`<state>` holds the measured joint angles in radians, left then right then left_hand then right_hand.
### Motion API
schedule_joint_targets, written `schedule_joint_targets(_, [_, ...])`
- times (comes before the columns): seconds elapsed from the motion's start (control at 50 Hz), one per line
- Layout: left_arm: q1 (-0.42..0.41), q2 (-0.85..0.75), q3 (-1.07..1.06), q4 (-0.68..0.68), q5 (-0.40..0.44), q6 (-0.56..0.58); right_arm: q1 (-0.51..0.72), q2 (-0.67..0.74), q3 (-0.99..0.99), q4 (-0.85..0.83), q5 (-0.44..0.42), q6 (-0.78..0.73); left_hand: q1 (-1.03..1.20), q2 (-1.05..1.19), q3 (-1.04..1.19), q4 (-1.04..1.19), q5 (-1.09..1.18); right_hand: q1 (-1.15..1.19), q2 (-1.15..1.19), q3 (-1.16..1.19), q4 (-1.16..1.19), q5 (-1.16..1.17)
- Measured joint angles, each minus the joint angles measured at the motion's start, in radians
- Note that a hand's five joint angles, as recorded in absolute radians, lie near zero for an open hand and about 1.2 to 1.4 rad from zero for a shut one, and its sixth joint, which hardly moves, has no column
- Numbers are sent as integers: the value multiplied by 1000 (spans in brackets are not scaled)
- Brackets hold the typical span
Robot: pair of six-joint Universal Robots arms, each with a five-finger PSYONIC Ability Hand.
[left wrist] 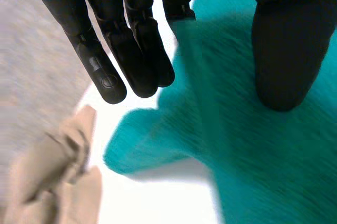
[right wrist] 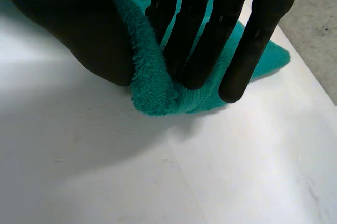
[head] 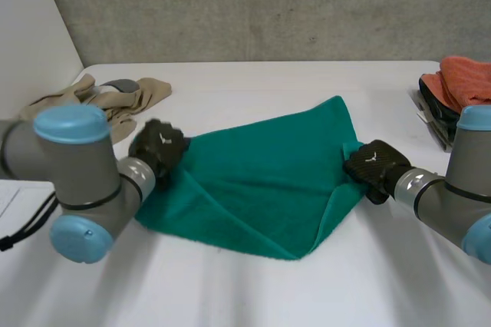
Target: Fold the laundry.
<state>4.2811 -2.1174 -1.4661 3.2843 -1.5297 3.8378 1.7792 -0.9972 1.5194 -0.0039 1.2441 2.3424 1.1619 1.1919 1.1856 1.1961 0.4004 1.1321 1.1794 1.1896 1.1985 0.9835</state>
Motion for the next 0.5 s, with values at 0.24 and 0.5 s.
schedule_joint_targets(0.24, [2, 164, -118, -19, 15, -46, 2, -47, 4, 13, -1, 1, -537, -563, -546, -564, 54, 0, 0, 0, 0, 0])
schedule_joint_targets(0.5, [28, -28, -91, 5, 22, -44, 1, -46, 25, 13, -7, -1, -676, -712, -713, -730, -107, 0, 0, 0, 0, 0])
